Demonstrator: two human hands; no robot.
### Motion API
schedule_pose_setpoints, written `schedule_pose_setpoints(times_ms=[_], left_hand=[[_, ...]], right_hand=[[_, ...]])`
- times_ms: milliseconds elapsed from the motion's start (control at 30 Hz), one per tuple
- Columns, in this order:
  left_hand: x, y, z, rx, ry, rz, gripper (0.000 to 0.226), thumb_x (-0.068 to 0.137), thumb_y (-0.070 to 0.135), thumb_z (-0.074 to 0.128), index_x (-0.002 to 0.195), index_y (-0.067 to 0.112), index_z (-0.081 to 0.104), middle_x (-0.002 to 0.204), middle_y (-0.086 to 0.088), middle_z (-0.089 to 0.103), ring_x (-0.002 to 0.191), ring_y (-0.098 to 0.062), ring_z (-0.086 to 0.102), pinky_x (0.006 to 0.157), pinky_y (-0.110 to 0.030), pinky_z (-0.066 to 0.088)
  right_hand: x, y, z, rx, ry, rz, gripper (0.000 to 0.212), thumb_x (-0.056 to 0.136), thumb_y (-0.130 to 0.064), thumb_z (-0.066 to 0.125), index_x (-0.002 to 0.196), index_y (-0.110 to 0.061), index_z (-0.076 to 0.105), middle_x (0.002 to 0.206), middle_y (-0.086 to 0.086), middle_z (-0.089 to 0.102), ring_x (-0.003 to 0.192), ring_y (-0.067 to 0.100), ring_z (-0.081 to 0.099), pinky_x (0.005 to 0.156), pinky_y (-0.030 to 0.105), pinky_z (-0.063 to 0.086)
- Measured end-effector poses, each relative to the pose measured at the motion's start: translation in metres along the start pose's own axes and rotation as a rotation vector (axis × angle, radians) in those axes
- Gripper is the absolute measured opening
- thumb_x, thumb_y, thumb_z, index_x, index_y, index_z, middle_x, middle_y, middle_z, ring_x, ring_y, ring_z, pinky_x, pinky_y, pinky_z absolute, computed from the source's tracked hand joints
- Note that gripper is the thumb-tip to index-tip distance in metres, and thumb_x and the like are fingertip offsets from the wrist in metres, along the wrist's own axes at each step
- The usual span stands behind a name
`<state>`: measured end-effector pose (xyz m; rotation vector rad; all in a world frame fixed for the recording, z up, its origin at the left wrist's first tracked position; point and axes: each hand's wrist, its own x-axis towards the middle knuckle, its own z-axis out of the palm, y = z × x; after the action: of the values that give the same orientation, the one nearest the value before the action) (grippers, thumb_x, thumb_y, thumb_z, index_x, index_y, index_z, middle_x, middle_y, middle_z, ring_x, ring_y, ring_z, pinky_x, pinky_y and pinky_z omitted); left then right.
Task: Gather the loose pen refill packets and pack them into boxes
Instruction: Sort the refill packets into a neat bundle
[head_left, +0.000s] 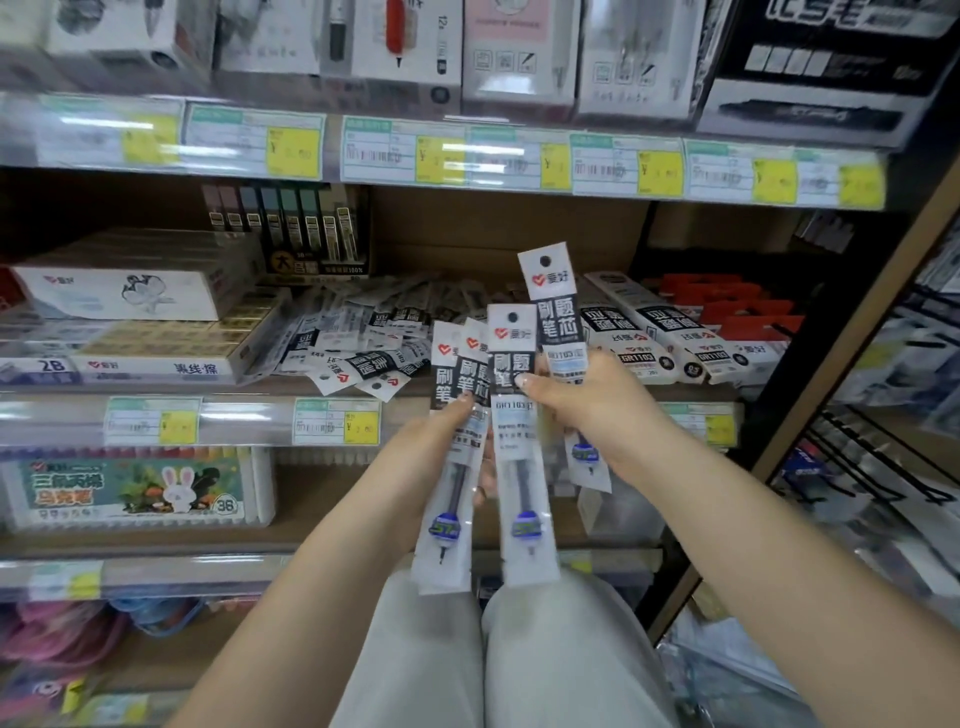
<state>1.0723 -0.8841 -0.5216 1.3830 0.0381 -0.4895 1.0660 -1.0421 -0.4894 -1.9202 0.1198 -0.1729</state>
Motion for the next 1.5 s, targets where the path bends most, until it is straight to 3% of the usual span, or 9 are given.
schedule_pose_setpoints(times_ms=[100, 267, 533, 667, 767, 867, 1133, 1267, 1500], left_hand=[[0.000, -0.001, 0.006, 0.012, -0.013, 0.062, 0.031, 0.092, 0.039, 0.052, 0.086, 0.013, 0.068, 0.073, -0.011, 0.071, 0.054, -0.022, 0.064, 0.048, -0.027, 0.052], [0.001, -0.004, 0.012, 0.078, 0.034, 0.168, 0.025, 0.085, 0.046, 0.062, 0.090, 0.023, 0.071, 0.091, 0.002, 0.075, 0.092, -0.020, 0.069, 0.093, -0.043, 0.049], [0.000, -0.005, 0.017, -0.004, 0.010, 0.269, 0.014, 0.094, 0.019, 0.054, 0.091, 0.015, 0.067, 0.073, -0.003, 0.074, 0.062, -0.017, 0.070, 0.057, -0.029, 0.056], [0.000, -0.005, 0.019, -0.037, 0.037, 0.270, 0.025, 0.095, 0.032, 0.051, 0.098, 0.015, 0.068, 0.078, -0.003, 0.074, 0.071, -0.019, 0.070, 0.073, -0.037, 0.056], [-0.005, 0.000, 0.022, -0.205, -0.015, 0.167, 0.035, 0.098, 0.033, 0.041, 0.086, 0.011, 0.065, 0.058, -0.004, 0.068, 0.047, -0.017, 0.063, 0.048, -0.027, 0.054], [-0.004, 0.000, 0.023, -0.173, -0.001, 0.211, 0.035, 0.099, 0.029, 0.038, 0.088, 0.007, 0.063, 0.060, -0.008, 0.068, 0.047, -0.020, 0.063, 0.049, -0.028, 0.053], [0.000, -0.001, 0.023, -0.082, 0.045, 0.322, 0.029, 0.096, 0.030, 0.049, 0.092, 0.010, 0.070, 0.082, -0.009, 0.074, 0.069, -0.019, 0.069, 0.066, -0.032, 0.055], [-0.002, -0.002, 0.025, -0.214, 0.028, 0.303, 0.024, 0.092, 0.025, 0.054, 0.096, 0.007, 0.069, 0.084, -0.009, 0.074, 0.068, -0.018, 0.069, 0.062, -0.030, 0.057], [-0.002, -0.003, 0.026, -0.206, 0.040, 0.320, 0.019, 0.092, 0.021, 0.055, 0.081, 0.013, 0.068, 0.069, -0.003, 0.072, 0.057, -0.014, 0.067, 0.055, -0.027, 0.056]], right_hand=[[-0.001, -0.001, 0.008, 0.006, 0.055, -0.105, 0.015, 0.085, -0.006, 0.064, 0.073, -0.013, 0.057, 0.063, -0.003, 0.055, 0.045, -0.006, 0.047, 0.047, 0.007, 0.039], [-0.001, 0.002, 0.015, 0.106, 0.172, -0.064, 0.021, 0.085, -0.009, 0.064, 0.069, -0.017, 0.053, 0.062, -0.004, 0.054, 0.045, -0.005, 0.048, 0.046, 0.007, 0.038], [-0.012, 0.004, 0.024, 0.471, -0.037, 0.128, 0.009, 0.086, -0.018, 0.065, 0.094, -0.018, 0.068, 0.091, 0.005, 0.073, 0.086, 0.024, 0.069, 0.082, 0.043, 0.054], [-0.015, 0.005, 0.031, 0.500, -0.047, 0.127, 0.012, 0.088, -0.015, 0.062, 0.099, -0.012, 0.066, 0.086, 0.008, 0.069, 0.076, 0.027, 0.061, 0.058, 0.039, 0.050], [-0.016, 0.006, 0.034, 0.548, -0.022, 0.131, 0.011, 0.086, -0.017, 0.064, 0.097, -0.014, 0.066, 0.080, 0.006, 0.068, 0.060, 0.021, 0.058, 0.043, 0.027, 0.040], [-0.018, 0.005, 0.036, 0.618, 0.001, 0.116, 0.006, 0.085, -0.013, 0.065, 0.089, -0.016, 0.067, 0.069, -0.001, 0.069, 0.047, 0.009, 0.057, 0.037, 0.017, 0.036], [-0.016, 0.008, 0.035, 0.617, 0.033, 0.028, 0.006, 0.086, -0.012, 0.062, 0.086, -0.016, 0.067, 0.071, 0.002, 0.070, 0.056, 0.014, 0.063, 0.048, 0.022, 0.049], [-0.014, 0.011, 0.035, 0.665, 0.043, 0.028, 0.009, 0.086, -0.009, 0.062, 0.090, -0.015, 0.068, 0.086, 0.005, 0.072, 0.075, 0.018, 0.068, 0.073, 0.038, 0.055], [-0.016, 0.013, 0.034, 0.651, 0.006, -0.007, 0.011, 0.086, -0.009, 0.062, 0.093, -0.016, 0.068, 0.091, 0.003, 0.072, 0.081, 0.015, 0.069, 0.074, 0.030, 0.056]])
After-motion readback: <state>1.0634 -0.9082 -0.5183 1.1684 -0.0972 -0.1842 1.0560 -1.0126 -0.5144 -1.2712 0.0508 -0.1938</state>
